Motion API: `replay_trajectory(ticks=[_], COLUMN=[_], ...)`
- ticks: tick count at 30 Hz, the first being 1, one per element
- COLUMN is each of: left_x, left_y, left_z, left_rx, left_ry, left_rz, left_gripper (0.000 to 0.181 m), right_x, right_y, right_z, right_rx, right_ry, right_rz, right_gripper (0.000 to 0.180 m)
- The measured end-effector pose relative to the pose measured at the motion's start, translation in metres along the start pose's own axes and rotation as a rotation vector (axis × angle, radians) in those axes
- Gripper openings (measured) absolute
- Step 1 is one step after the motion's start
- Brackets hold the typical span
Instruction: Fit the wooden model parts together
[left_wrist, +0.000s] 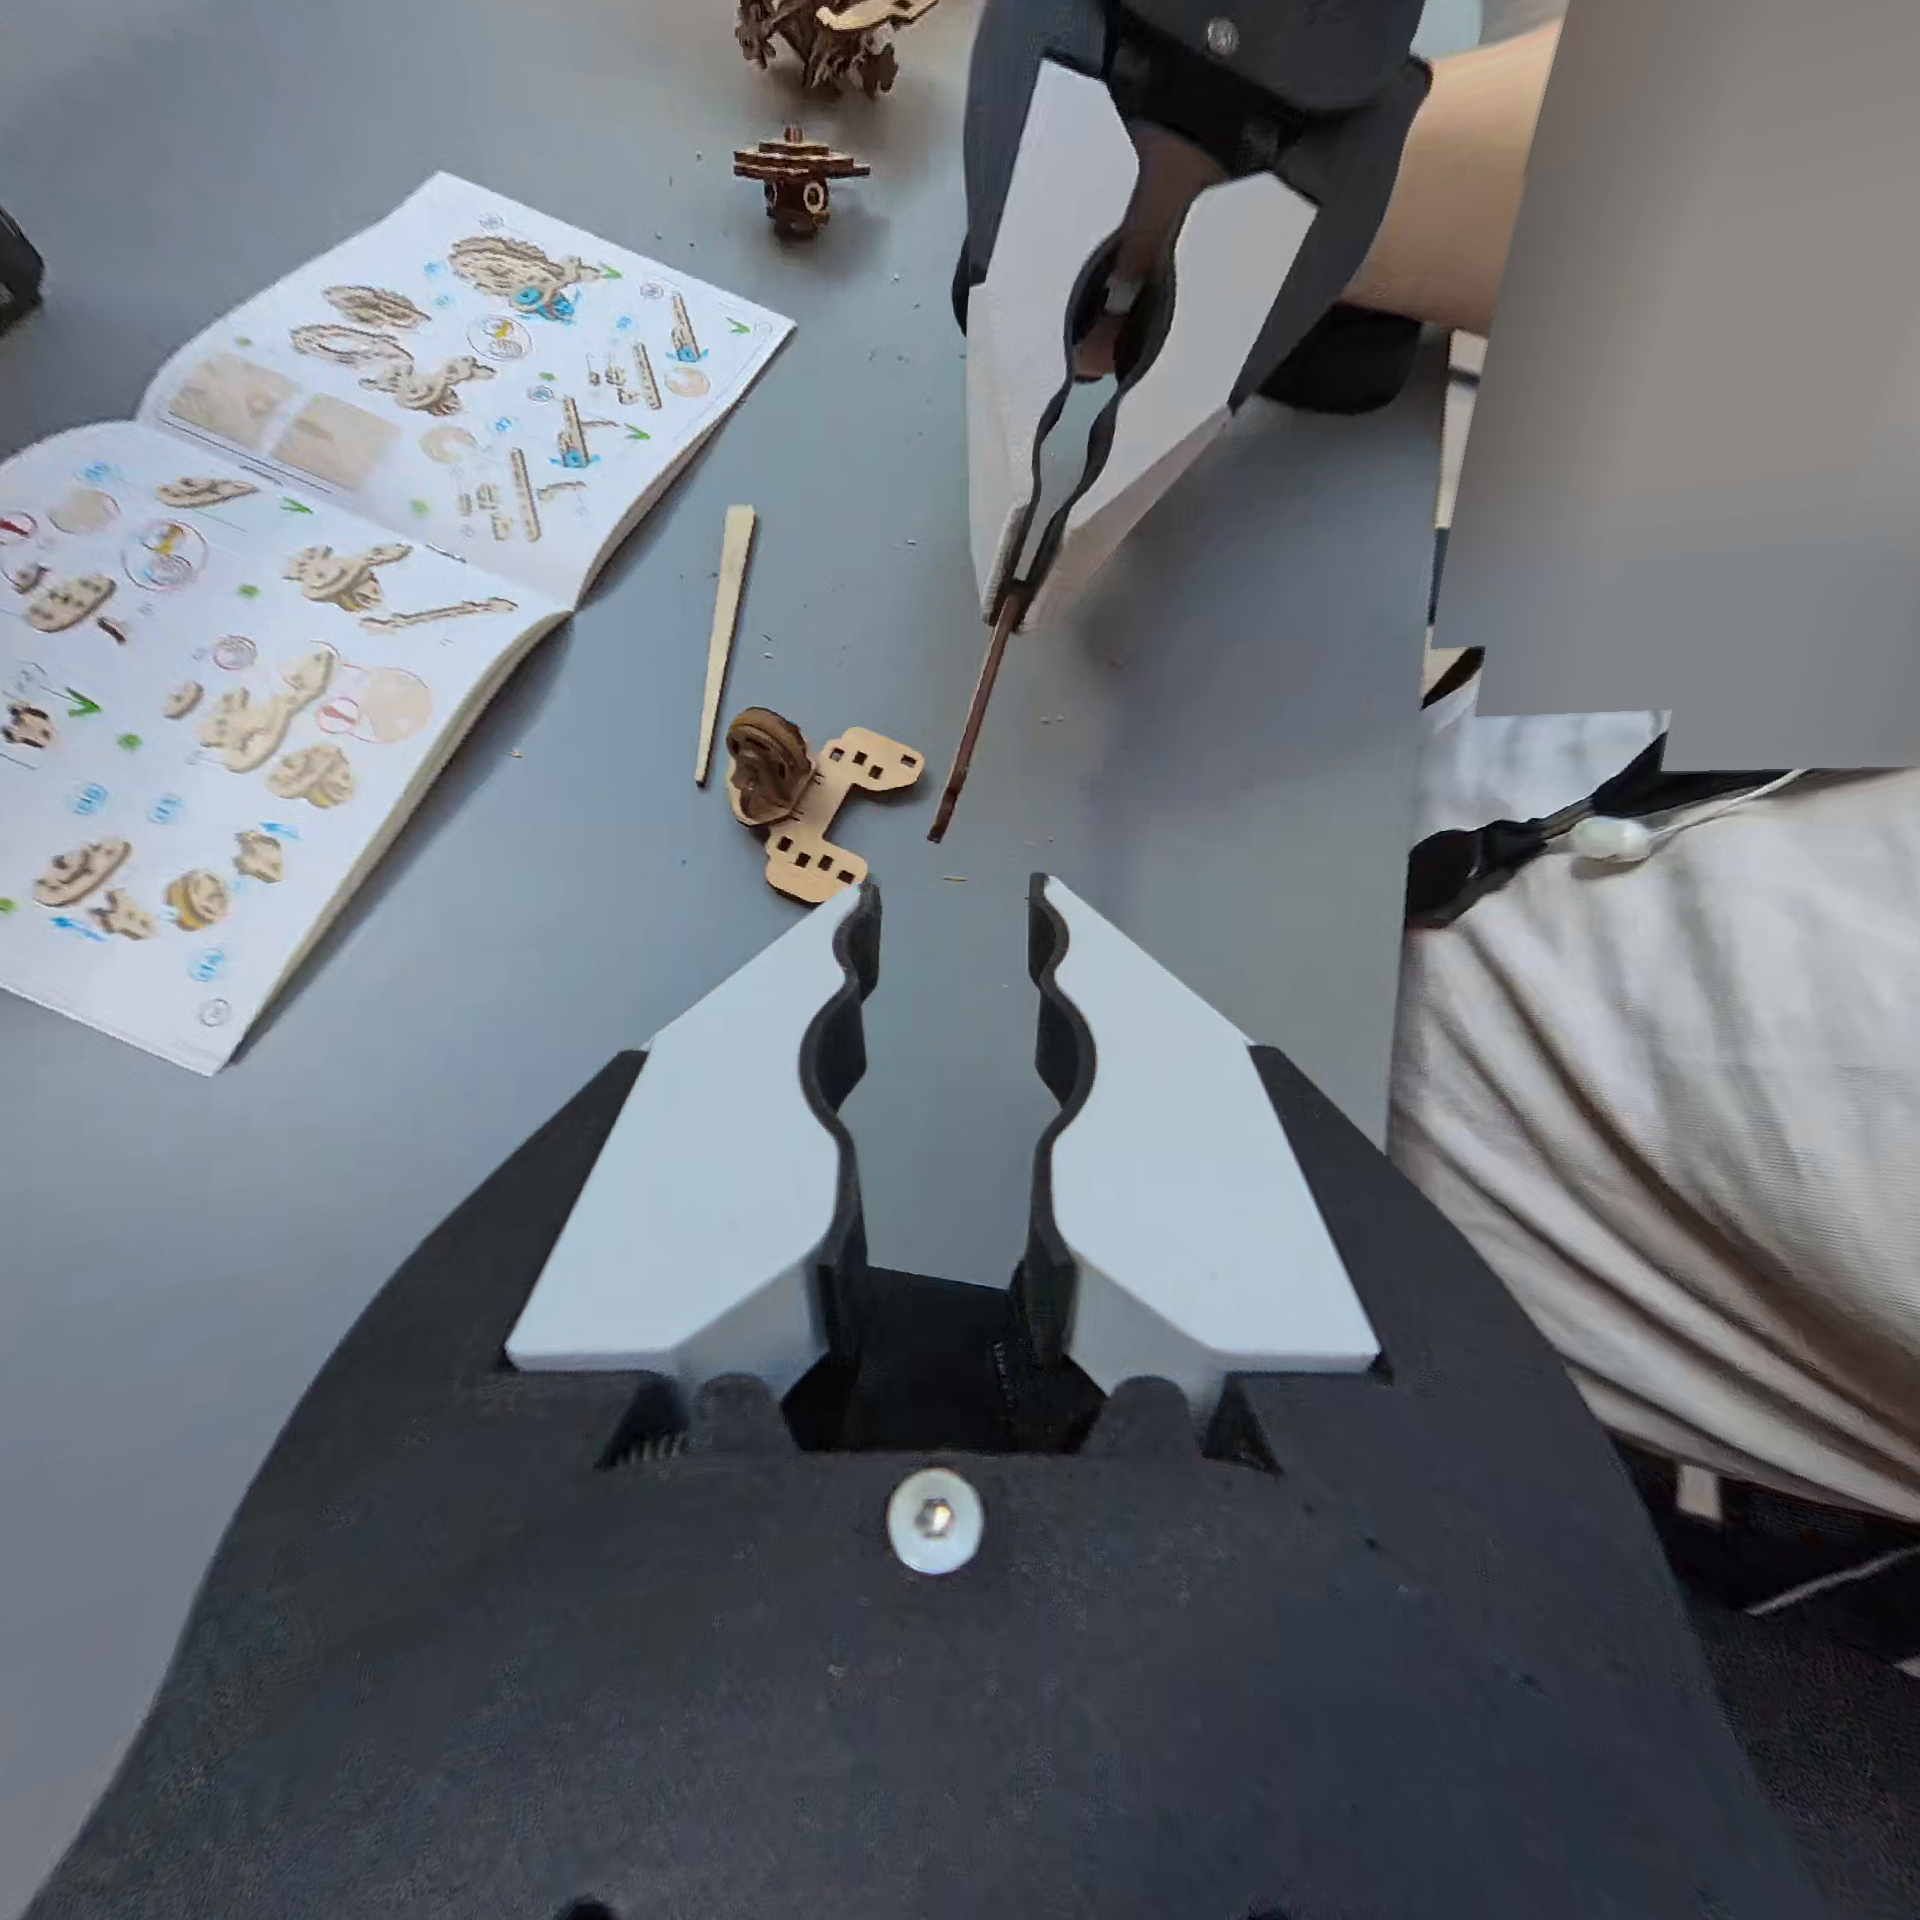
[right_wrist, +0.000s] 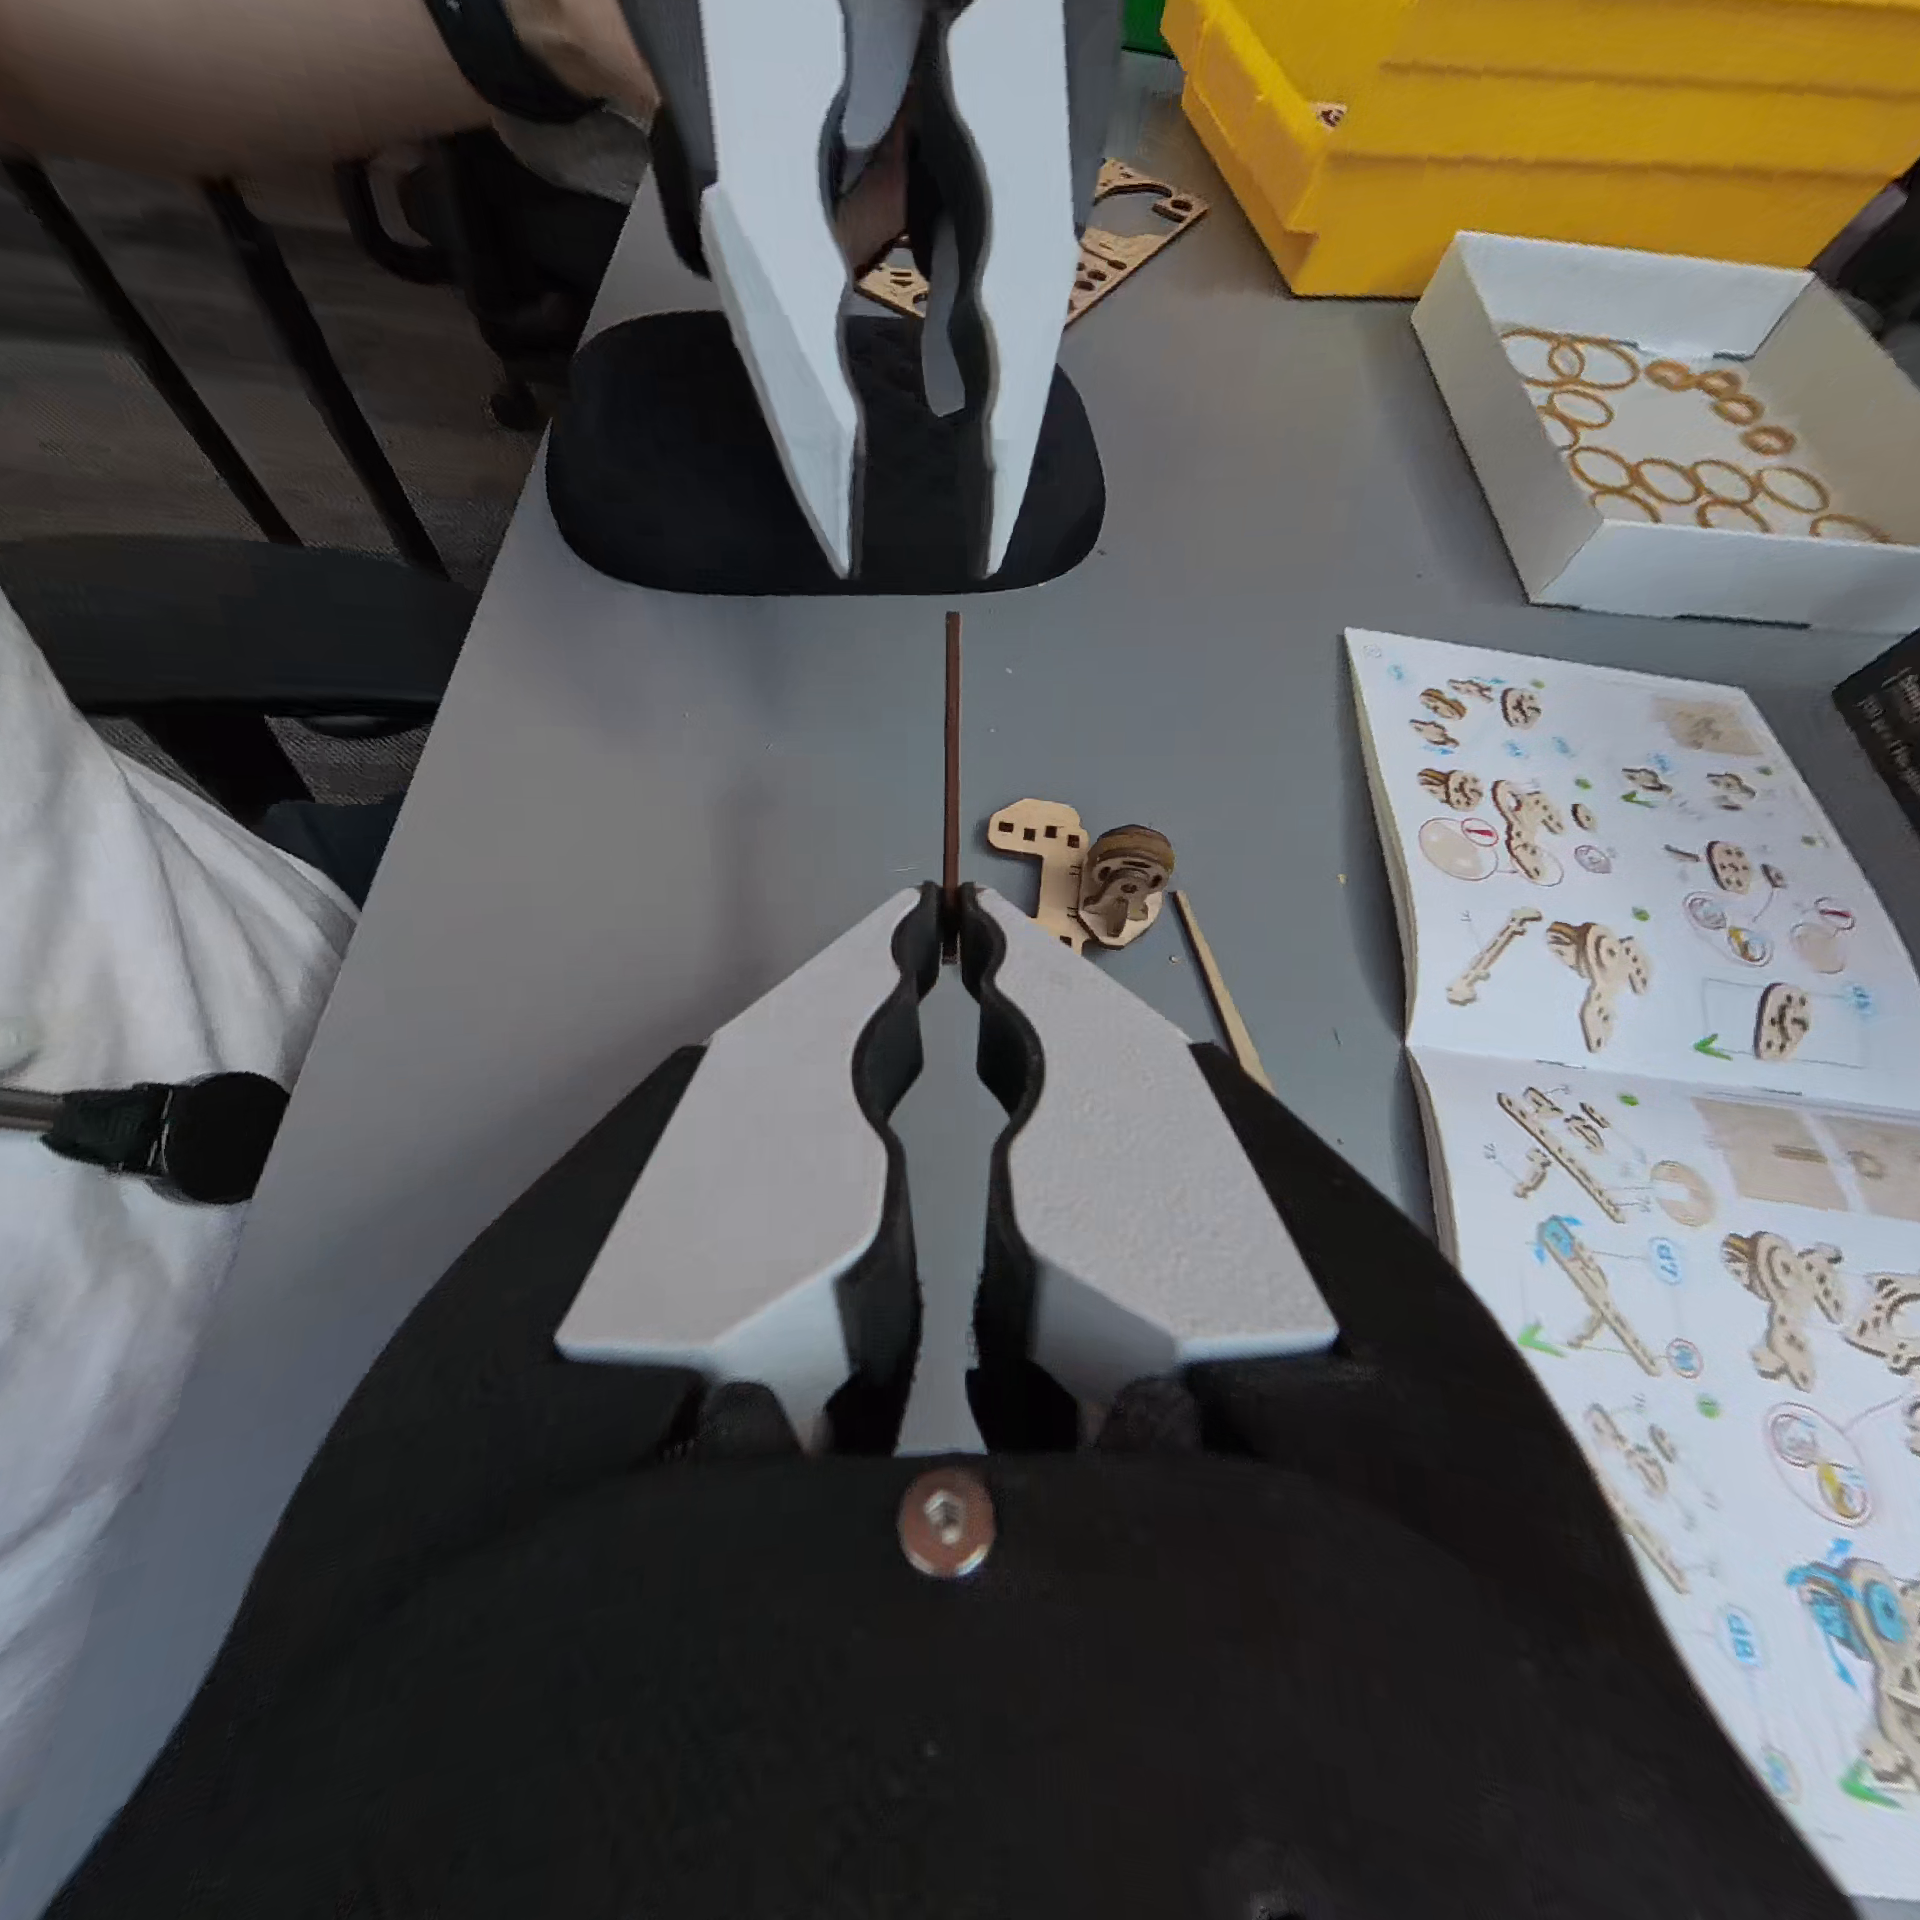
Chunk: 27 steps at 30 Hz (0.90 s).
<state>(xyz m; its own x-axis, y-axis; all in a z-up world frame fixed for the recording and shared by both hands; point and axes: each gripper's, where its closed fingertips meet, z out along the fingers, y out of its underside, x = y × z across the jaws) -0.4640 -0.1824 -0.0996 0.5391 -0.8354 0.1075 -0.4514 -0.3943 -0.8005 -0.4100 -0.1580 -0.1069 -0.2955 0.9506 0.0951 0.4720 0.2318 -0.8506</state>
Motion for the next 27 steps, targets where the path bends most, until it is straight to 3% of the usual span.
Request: replay_trajectory(ticks=[4, 11, 17, 23, 27], left_x=[-0.017, -0.040, -0.038, -0.039, -0.036], left_y=[0.005, 0.013, 0.020, 0.020, 0.021], left_z=[0.018, 0.028, 0.035, 0.037, 0.042], left_rx=[-0.077, -0.087, -0.122, -0.119, -0.129], left_ry=[-0.070, -0.027, 0.035, 0.073, 0.106], left_rz=[0.151, 0.162, 0.210, 0.204, 0.218], left_gripper=[0.014, 0.016, 0.000, 0.016, 0.012], right_x=[0.013, 0.015, 0.019, 0.020, 0.020], right_y=[0.004, 0.025, 0.030, 0.031, 0.029], right_z=[0.010, 0.023, 0.028, 0.026, 0.026], right_rx=[-0.029, -0.132, -0.190, -0.186, -0.172], right_ry=[-0.025, -0.050, -0.046, -0.041, -0.044], right_rz=[0.141, 0.213, 0.217, 0.249, 0.268], right_gripper=[0.002, 0.002, 0.002, 0.002, 0.002])
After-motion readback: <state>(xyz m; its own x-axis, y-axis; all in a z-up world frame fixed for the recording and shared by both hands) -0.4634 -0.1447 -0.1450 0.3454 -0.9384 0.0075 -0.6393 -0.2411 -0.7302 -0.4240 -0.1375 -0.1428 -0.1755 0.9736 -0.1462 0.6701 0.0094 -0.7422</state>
